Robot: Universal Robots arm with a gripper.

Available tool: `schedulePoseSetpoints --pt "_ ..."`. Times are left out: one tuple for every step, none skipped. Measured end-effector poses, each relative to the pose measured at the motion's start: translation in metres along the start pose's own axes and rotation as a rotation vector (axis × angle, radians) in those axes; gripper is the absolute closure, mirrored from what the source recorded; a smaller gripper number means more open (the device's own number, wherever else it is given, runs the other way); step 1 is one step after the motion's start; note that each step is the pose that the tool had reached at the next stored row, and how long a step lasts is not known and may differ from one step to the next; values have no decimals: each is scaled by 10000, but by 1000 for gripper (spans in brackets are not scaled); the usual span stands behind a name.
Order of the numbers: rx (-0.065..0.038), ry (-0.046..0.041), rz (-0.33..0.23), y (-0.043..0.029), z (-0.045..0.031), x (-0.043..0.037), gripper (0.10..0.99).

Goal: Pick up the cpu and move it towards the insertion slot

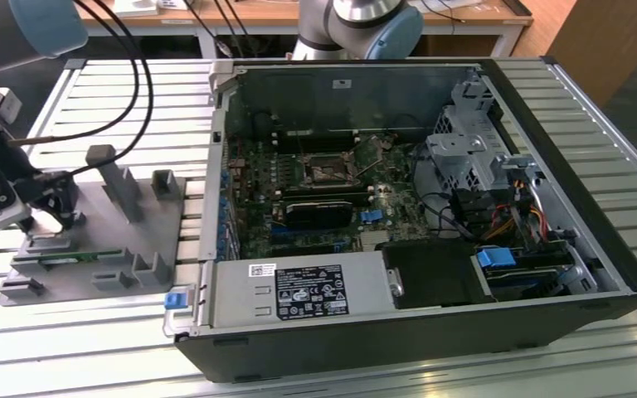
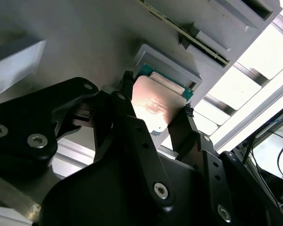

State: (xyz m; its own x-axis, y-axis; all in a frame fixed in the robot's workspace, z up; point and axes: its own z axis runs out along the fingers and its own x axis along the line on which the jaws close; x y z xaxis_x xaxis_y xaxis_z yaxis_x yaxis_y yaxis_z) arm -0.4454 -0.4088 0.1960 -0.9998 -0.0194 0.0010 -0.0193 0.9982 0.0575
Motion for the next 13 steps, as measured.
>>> schedulePoseSetpoints --pt "-1 -1 0 0 -8 0 541" --pt "-3 -1 0 1 -15 0 541" --pt "-4 -2 0 1 -22 0 541" --pt "-5 -1 0 2 -29 0 541" --pt "-6 -2 0 2 -34 0 541" --pt "-6 -2 0 2 -37 0 541" --pt "-6 -2 0 2 -41 0 541" --pt "-5 -2 0 2 -44 0 541" --pt "-6 -2 0 3 -46 0 541" --pt "-6 -2 0 3 -48 0 541" --pt "-5 -1 0 3 -50 0 541" --pt "-6 -1 0 3 -52 0 541" --pt "-6 -1 0 3 -61 0 541"
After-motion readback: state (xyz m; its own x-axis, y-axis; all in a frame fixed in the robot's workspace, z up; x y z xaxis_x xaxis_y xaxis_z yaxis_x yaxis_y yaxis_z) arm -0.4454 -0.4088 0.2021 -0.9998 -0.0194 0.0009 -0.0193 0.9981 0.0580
